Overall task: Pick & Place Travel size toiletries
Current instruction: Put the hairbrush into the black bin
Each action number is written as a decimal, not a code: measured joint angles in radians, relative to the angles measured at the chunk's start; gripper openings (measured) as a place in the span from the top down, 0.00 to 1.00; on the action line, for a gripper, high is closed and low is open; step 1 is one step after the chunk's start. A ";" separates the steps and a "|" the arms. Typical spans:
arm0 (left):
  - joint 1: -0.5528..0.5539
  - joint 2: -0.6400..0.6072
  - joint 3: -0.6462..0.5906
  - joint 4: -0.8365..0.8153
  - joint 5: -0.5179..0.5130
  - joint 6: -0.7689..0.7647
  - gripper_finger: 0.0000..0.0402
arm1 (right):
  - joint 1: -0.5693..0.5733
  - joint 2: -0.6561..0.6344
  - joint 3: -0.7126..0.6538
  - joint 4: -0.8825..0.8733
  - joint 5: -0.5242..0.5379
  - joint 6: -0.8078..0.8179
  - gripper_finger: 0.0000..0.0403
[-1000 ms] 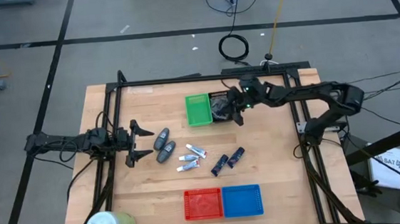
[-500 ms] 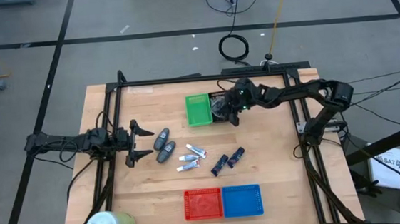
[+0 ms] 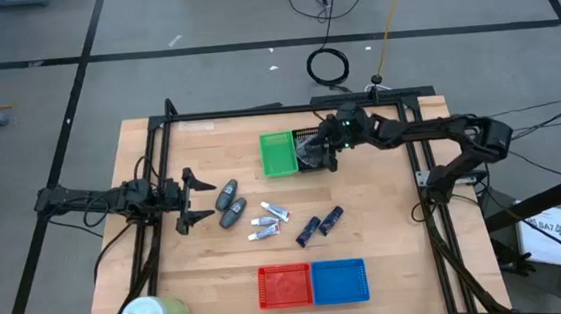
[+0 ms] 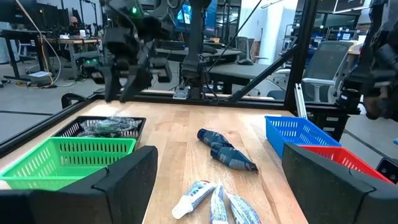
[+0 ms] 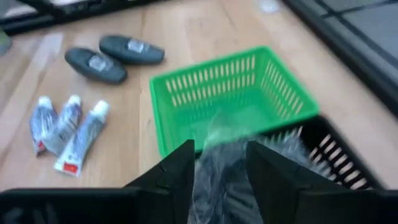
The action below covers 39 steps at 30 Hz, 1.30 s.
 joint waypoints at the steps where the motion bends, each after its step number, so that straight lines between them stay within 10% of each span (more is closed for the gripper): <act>1: 0.000 0.000 0.000 0.000 0.000 0.000 0.16 | 0.000 -0.009 0.024 -0.032 0.006 0.006 0.65; 13: 0.000 0.000 0.000 0.000 0.000 0.000 0.16 | 0.072 -0.004 0.358 -0.579 0.199 -0.163 0.96; 39: 0.000 0.000 0.000 0.000 0.000 0.000 0.16 | 0.069 0.367 0.327 -0.544 0.201 -0.135 1.00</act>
